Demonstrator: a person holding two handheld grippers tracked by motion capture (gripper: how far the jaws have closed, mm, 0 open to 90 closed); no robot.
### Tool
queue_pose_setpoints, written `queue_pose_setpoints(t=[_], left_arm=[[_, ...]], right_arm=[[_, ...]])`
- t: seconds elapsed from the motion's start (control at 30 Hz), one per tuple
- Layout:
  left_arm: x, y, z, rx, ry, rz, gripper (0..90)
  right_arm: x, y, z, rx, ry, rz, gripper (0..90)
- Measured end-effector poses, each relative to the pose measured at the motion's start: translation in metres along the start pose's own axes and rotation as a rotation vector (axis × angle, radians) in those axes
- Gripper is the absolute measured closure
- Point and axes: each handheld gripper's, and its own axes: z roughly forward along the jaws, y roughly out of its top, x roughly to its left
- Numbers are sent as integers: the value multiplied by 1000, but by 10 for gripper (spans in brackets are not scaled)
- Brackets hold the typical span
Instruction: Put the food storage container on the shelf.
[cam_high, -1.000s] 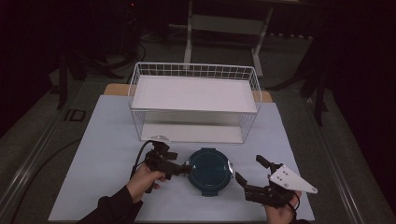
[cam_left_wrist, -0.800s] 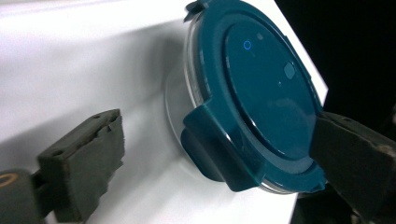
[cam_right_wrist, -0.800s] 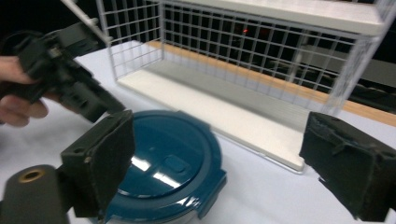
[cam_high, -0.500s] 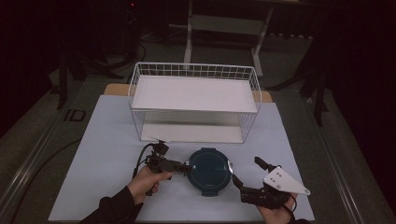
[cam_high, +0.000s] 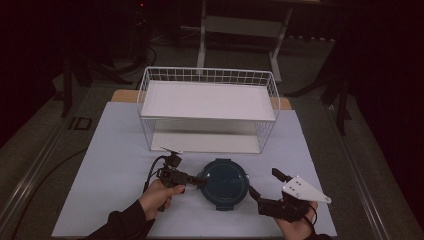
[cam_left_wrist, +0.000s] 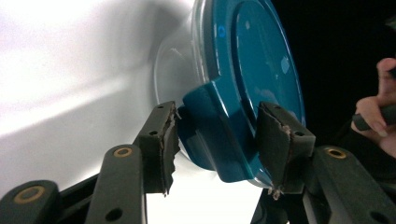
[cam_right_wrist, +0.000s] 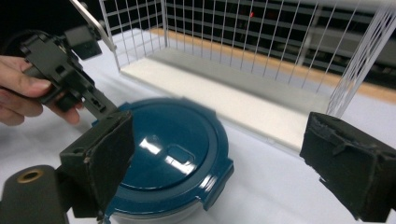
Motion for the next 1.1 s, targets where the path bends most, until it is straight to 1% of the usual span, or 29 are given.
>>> queue_pose_setpoints(t=[0.03, 0.1, 0.13, 0.17, 0.2, 0.23, 0.27, 0.3, 0.33, 0.37, 0.4, 0.43, 0.47, 0.5, 0.53, 0.57, 0.6, 0.63, 0.67, 0.77, 0.8, 0.83, 0.87, 0.9, 0.97, 1.0, 1.03, 1.07, 1.1], left_arm=[[0, 0, 0, 0, 0, 0, 515], [-4, -1, -1, -7, 5, 19, 524], [-6, -2, -2, -8, 7, 27, 528], [-8, -3, -2, -10, 10, 33, 532], [-10, -5, -3, -12, 19, 53, 533], [-10, -5, -3, -12, 19, 53, 535], [-11, -6, -4, -10, 21, 60, 539], [-13, -8, -5, -14, 25, 67, 539], [-13, -8, -5, -14, 25, 67, 540], [-13, -8, -5, -14, 25, 67, 540], [-15, -11, -6, -15, 31, 86, 543], [-16, -11, -6, -15, 33, 97, 543], [-17, -12, -7, -14, 34, 105, 545], [-17, -12, -7, -14, 34, 105, 547], [-19, -13, -7, -16, 36, 126, 549], [-20, -14, -8, -14, 37, 131, 552], [-22, -14, -8, -16, 38, 143, 554], [-22, -14, -8, -16, 38, 143, 555], [-24, -16, -9, -13, 40, 157, 558], [-25, -17, -9, -14, 43, 168, 561], [-25, -20, -10, -12, 39, 187, 565], [-25, -21, -11, -14, 36, 185, 567], [-25, -21, -11, -14, 36, 185, 568], [-26, -21, -11, -15, 34, 193, 569], [-25, -23, -11, -20, 25, 191, 571], [-25, -23, -11, -19, 23, 189, 572], [-24, -23, -11, -18, 22, 188, 572], [-24, -24, -11, -20, 21, 186, 572], [-24, -24, -12, -17, 21, 189, 572]], right_arm=[[0, 0, 0, 0, 0, 0, 97], [-6, -3, 6, 45, 37, 58, 109], [-8, -4, 8, 62, 49, 79, 141], [-10, -5, 10, 80, 72, 103, 138], [-11, -6, 12, 99, 92, 132, 138], [-11, -6, 12, 99, 92, 132, 138], [-15, -10, 20, 167, 140, 197, 157], [-17, -12, 22, 182, 154, 215, 158], [-17, -12, 22, 182, 154, 215, 158], [-19, -14, 24, 201, 172, 238, 162], [-23, -18, 29, 235, 202, 289, 210], [-26, -20, 31, 250, 218, 319, 214], [-29, -22, 33, 262, 229, 343, 227], [-29, -22, 33, 262, 229, 343, 227], [-34, -26, 36, 290, 256, 373, 273], [-36, -28, 38, 301, 265, 397, 281], [-39, -29, 40, 310, 285, 421, 309], [-39, -29, 40, 310, 285, 421, 309], [-44, -33, 42, 326, 303, 466, 343], [-45, -34, 43, 330, 319, 480, 351], [-48, -37, 44, 343, 342, 529, 405], [-49, -39, 45, 348, 352, 543, 421], [-49, -39, 45, 348, 352, 543, 421], [-49, -40, 46, 359, 375, 558, 459], [-49, -40, 46, 362, 381, 564, 467], [-48, -41, 47, 377, 410, 567, 483], [-47, -41, 48, 381, 413, 566, 495], [-47, -42, 48, 384, 428, 571, 508], [-47, -42, 48, 388, 433, 576, 502]])
